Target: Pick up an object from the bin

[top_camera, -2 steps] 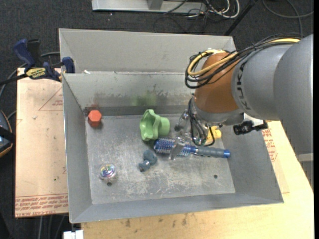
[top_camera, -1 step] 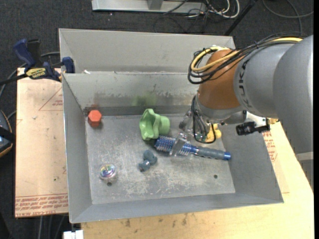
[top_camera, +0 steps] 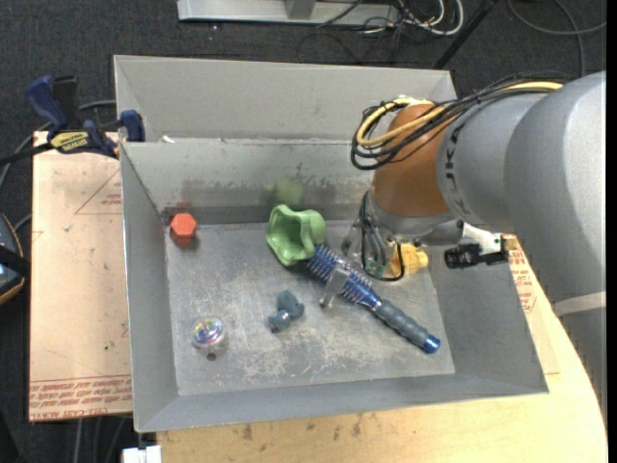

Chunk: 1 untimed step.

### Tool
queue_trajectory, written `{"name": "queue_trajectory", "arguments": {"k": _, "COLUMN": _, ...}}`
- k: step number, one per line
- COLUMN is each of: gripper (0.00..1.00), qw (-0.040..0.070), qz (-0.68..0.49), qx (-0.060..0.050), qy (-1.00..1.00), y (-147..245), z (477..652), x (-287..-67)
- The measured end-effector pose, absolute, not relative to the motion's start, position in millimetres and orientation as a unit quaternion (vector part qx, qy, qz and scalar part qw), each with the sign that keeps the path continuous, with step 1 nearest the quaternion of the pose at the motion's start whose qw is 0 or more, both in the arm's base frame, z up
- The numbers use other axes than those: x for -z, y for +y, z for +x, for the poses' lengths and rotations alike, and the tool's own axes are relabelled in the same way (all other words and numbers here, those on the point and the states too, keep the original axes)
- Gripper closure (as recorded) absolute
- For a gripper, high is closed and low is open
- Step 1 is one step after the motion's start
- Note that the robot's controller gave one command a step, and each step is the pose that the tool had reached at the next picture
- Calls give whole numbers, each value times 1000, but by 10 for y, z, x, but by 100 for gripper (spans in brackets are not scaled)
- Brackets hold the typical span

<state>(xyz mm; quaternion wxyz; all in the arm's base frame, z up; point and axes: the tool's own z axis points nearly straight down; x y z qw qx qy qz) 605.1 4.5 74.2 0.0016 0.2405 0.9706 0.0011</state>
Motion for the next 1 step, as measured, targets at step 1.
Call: {"name": "queue_trajectory", "arguments": {"k": 1, "gripper": 0, "qw": 5, "qz": 311, "qx": 0, "qy": 950, "y": 197, "z": 6090, "x": -751}}
